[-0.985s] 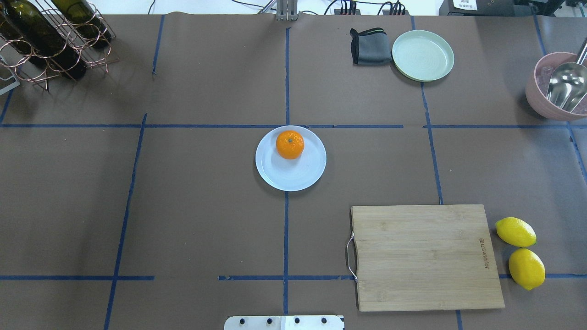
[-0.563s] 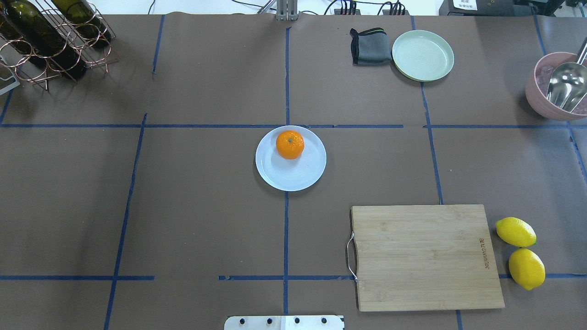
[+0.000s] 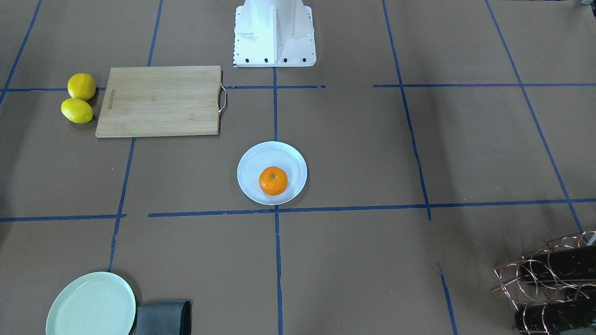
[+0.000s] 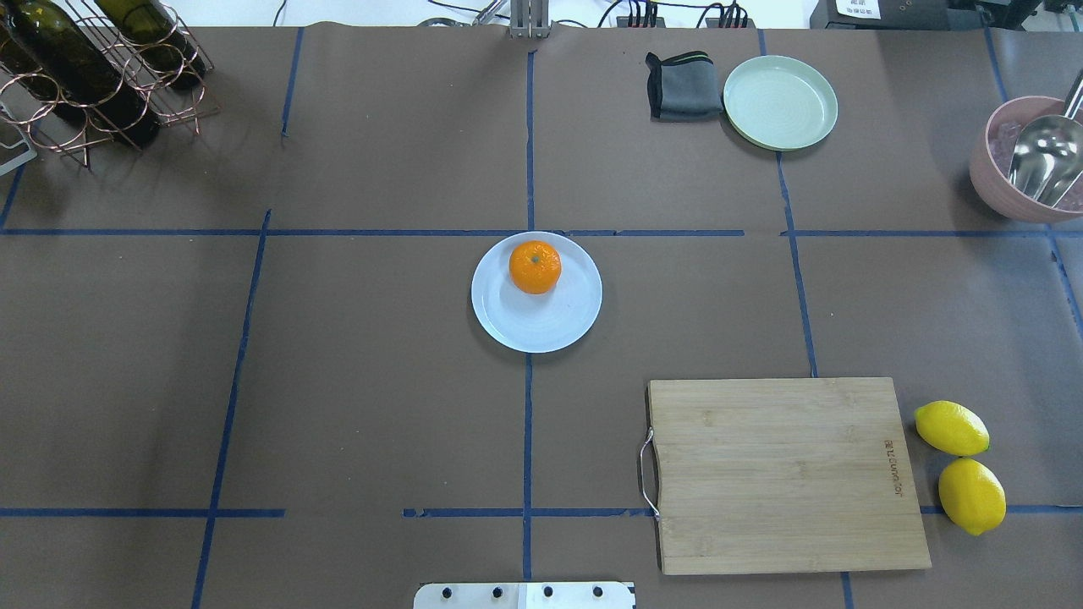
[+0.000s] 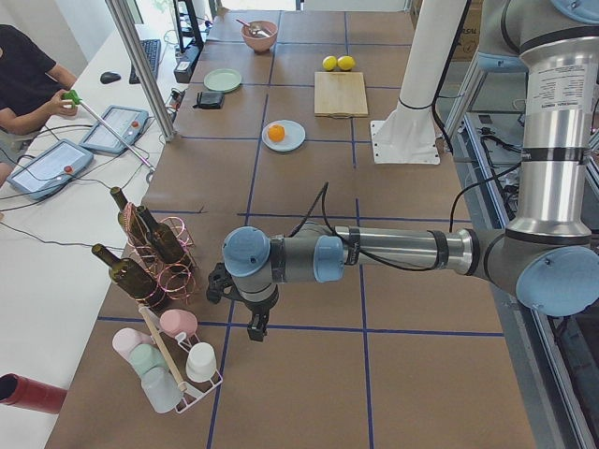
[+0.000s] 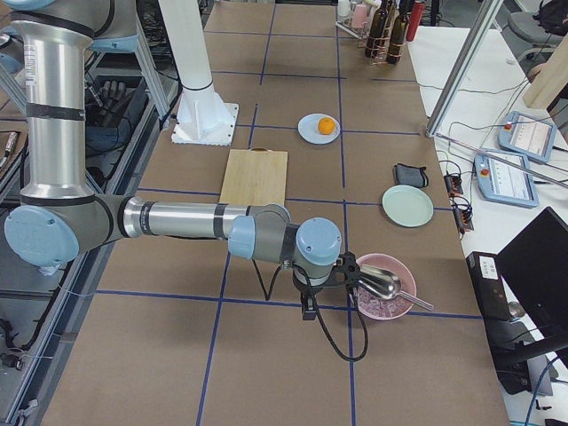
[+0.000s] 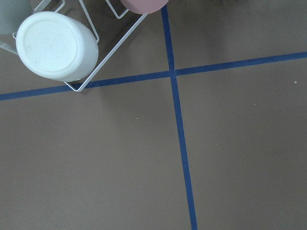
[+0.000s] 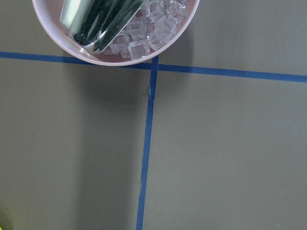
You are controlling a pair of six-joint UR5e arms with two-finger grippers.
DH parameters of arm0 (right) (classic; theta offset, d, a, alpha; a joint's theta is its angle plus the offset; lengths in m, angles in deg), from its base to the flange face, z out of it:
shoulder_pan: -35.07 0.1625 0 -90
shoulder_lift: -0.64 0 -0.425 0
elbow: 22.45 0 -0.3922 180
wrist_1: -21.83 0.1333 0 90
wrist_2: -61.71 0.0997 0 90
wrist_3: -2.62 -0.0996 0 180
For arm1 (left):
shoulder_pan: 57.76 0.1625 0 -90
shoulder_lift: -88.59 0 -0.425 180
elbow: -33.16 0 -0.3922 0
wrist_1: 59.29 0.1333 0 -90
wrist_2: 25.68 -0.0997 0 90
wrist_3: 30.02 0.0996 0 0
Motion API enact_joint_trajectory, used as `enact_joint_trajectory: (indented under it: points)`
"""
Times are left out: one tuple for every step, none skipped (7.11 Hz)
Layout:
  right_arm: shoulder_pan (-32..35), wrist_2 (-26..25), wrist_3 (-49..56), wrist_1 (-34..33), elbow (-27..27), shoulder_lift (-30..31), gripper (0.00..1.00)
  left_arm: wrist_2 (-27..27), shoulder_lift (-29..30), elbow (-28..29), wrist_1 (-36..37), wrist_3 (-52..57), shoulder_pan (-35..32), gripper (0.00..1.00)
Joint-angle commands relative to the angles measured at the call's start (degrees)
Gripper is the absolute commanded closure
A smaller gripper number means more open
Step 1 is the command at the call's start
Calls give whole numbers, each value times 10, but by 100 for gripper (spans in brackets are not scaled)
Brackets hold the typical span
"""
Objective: Pick orange to plate
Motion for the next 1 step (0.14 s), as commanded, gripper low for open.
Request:
enact_joint_trajectory:
  points:
    - [0,0,0,0,0,-1,0,0,1,1,0,0,0,0]
